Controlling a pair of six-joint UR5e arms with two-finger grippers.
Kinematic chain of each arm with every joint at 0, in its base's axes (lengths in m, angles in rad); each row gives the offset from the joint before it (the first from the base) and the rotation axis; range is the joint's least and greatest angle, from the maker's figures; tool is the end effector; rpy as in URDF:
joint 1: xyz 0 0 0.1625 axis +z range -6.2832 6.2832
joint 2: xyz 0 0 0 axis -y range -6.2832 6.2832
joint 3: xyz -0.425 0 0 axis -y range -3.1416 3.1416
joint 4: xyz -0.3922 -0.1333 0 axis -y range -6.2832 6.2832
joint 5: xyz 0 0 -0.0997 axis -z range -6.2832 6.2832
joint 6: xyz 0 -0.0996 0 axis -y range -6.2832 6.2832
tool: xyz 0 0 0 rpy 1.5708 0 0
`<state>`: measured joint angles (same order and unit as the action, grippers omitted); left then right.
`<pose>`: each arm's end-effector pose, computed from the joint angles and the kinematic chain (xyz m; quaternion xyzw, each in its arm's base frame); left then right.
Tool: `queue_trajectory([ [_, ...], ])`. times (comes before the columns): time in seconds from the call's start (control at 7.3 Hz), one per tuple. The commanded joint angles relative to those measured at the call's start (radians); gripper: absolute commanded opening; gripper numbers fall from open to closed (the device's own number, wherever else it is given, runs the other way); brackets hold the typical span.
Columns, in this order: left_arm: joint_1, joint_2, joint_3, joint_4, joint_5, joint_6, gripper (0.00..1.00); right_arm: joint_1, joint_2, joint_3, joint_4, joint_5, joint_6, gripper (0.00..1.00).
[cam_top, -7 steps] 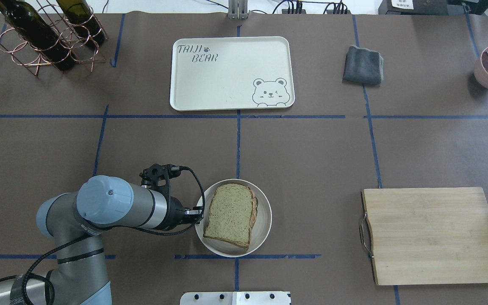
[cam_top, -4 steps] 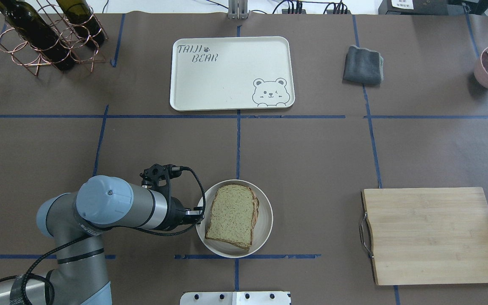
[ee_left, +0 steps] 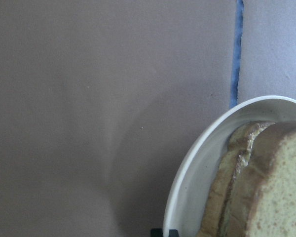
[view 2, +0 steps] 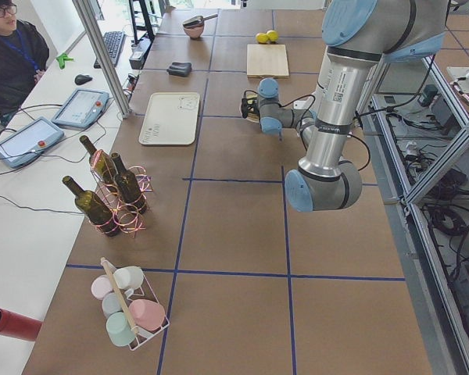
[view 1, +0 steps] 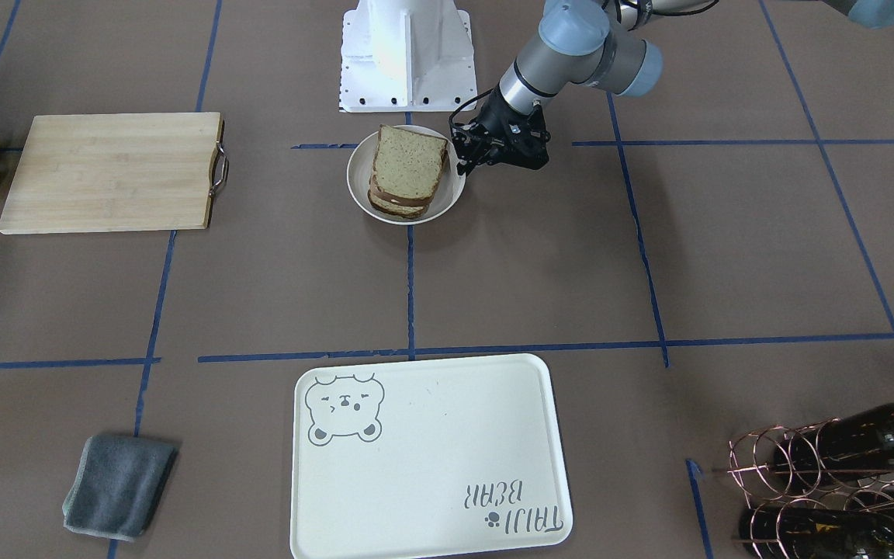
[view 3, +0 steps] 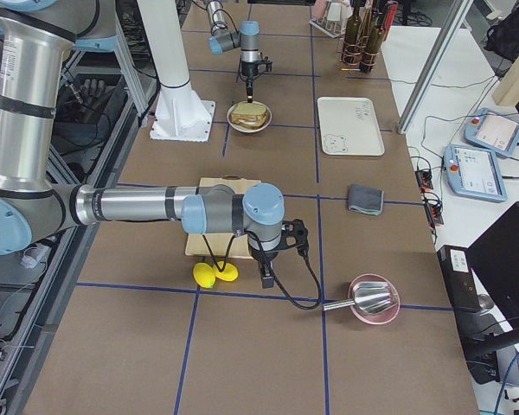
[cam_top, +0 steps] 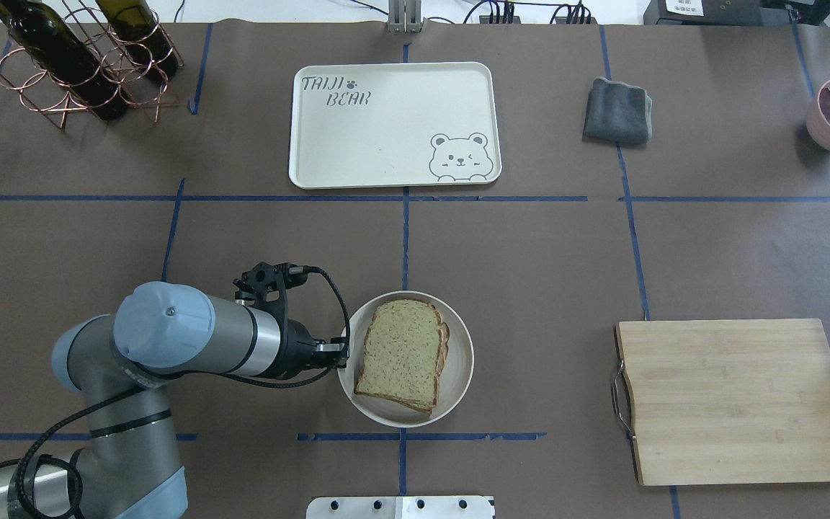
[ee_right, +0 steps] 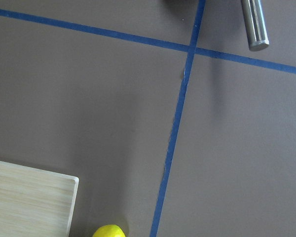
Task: Make sandwich and place on tray
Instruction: 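Carry the plate with the left gripper onto the white tray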
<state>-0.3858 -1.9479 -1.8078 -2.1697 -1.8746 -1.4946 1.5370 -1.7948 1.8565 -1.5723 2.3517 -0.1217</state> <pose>0.5179 -0.3220 0.2715 0.0080 0.5769 -0.0400 0.8158 0.0496 -0.4027 0.6173 0.0445 -0.3788 -0.0832 0.9206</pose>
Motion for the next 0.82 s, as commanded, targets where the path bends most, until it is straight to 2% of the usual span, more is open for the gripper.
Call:
queue_trajectory([
  [0.0,-0.130,-0.008,0.001,0.005,-0.122,0.000,0.00,0.000,0.000,-0.005,0.000,-0.002,-0.001,1.00],
  [0.27,-0.233,-0.038,0.034,0.010,-0.139,0.007,0.00,0.000,0.000,-0.007,0.000,-0.003,-0.003,1.00],
  [0.41,-0.279,-0.072,0.079,0.011,-0.184,0.025,0.00,0.000,0.000,-0.007,0.000,-0.005,-0.003,1.00],
  [0.68,-0.355,-0.162,0.210,0.010,-0.207,0.100,0.00,0.000,0.002,-0.008,0.000,-0.006,-0.003,1.00],
])
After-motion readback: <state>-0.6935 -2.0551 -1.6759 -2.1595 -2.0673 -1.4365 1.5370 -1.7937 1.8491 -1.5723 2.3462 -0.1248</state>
